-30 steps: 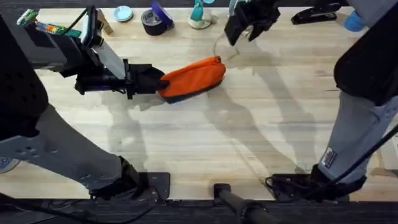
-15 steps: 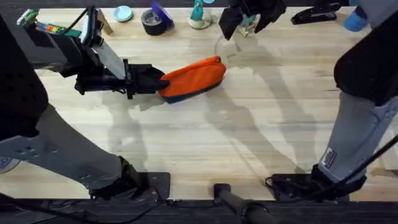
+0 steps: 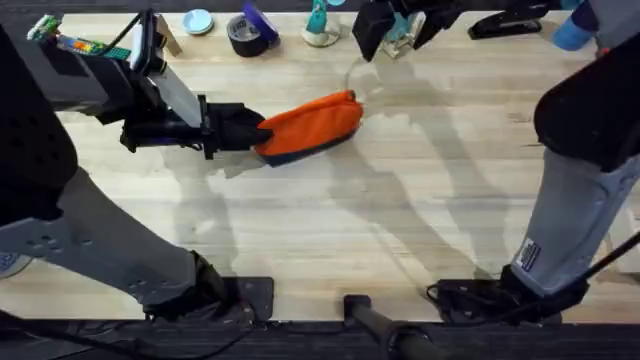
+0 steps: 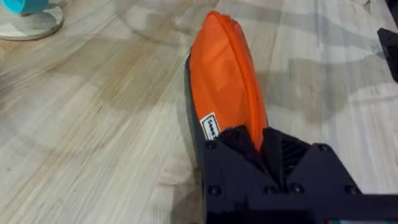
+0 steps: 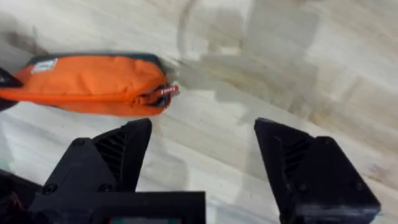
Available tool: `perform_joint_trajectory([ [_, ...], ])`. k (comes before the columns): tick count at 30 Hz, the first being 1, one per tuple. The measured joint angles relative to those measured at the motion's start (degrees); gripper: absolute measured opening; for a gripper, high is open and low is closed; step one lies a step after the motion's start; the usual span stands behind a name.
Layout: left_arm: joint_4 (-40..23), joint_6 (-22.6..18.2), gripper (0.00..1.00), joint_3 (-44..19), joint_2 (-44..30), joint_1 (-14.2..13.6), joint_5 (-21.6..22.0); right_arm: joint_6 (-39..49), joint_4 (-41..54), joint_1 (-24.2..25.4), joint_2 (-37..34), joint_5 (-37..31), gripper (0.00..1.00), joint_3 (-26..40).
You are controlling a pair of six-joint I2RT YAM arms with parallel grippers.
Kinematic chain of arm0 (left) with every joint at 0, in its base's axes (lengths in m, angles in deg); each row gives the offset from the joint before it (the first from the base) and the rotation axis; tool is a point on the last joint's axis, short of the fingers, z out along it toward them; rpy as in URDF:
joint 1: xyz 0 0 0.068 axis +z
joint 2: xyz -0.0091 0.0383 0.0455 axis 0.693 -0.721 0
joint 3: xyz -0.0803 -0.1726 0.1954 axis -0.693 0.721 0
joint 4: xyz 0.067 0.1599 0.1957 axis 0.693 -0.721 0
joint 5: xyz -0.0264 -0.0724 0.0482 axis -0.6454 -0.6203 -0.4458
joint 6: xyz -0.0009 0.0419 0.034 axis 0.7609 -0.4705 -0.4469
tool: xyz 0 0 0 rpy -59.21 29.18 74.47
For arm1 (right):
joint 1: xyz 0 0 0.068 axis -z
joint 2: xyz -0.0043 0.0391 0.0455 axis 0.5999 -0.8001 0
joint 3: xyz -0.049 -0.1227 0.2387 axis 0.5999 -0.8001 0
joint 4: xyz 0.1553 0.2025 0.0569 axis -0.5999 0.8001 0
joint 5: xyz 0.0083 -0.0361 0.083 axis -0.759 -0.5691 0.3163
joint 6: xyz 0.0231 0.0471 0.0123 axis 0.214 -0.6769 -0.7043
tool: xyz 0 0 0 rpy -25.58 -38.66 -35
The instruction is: Unzip the bag, pick up the pens from the table one at a time and place them inside, then zip the bag closed.
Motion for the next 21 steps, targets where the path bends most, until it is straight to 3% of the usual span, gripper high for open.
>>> perform_joint_trajectory([
  [21,0.0,0.0,0.041,0.0,0.0,0.0,0.0,-0.3,9.9,-0.2,8.6,-2.3,0.995,0.1],
])
